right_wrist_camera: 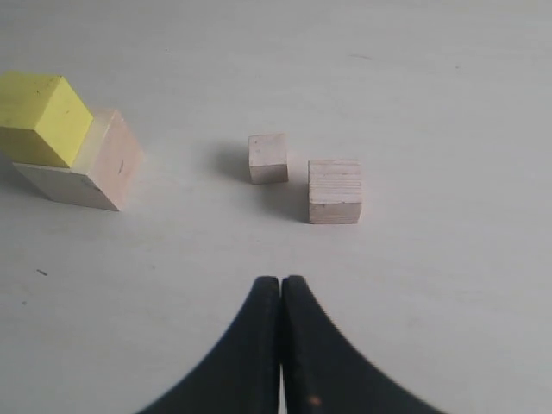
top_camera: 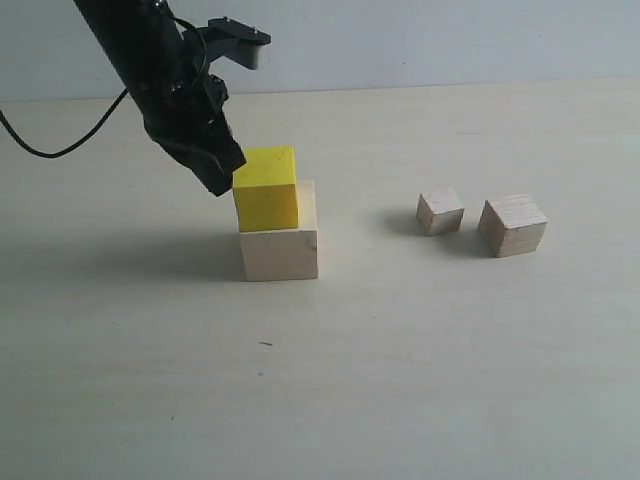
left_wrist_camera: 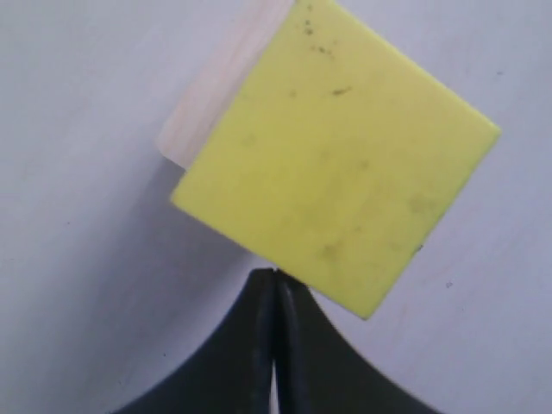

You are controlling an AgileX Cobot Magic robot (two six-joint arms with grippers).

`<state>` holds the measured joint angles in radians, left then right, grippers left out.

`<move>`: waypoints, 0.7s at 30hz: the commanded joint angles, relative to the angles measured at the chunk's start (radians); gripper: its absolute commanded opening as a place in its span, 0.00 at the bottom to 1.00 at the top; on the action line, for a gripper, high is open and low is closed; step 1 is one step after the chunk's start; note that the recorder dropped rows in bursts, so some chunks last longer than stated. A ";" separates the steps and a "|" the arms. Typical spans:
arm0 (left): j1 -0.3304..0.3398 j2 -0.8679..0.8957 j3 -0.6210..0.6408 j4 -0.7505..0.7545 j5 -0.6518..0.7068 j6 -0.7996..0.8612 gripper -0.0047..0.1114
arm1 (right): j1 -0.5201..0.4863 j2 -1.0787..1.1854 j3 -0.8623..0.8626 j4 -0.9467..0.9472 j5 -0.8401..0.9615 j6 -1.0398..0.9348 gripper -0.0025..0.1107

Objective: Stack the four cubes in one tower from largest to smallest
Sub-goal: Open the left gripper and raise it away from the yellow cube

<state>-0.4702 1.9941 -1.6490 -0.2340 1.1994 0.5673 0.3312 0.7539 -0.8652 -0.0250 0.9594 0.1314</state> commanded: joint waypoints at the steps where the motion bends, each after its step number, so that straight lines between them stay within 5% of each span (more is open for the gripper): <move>1: 0.003 -0.001 0.005 -0.016 -0.010 0.007 0.04 | 0.000 -0.007 0.003 -0.008 -0.006 0.003 0.02; 11: 0.020 -0.034 0.005 0.202 0.004 -0.113 0.04 | 0.000 -0.007 0.003 -0.008 -0.006 0.003 0.02; 21: 0.093 -0.253 0.009 0.074 -0.058 -0.189 0.04 | 0.000 0.135 0.003 -0.137 -0.165 0.003 0.02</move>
<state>-0.3840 1.8094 -1.6490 -0.0773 1.1732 0.3997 0.3312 0.8233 -0.8652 -0.0988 0.8786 0.1314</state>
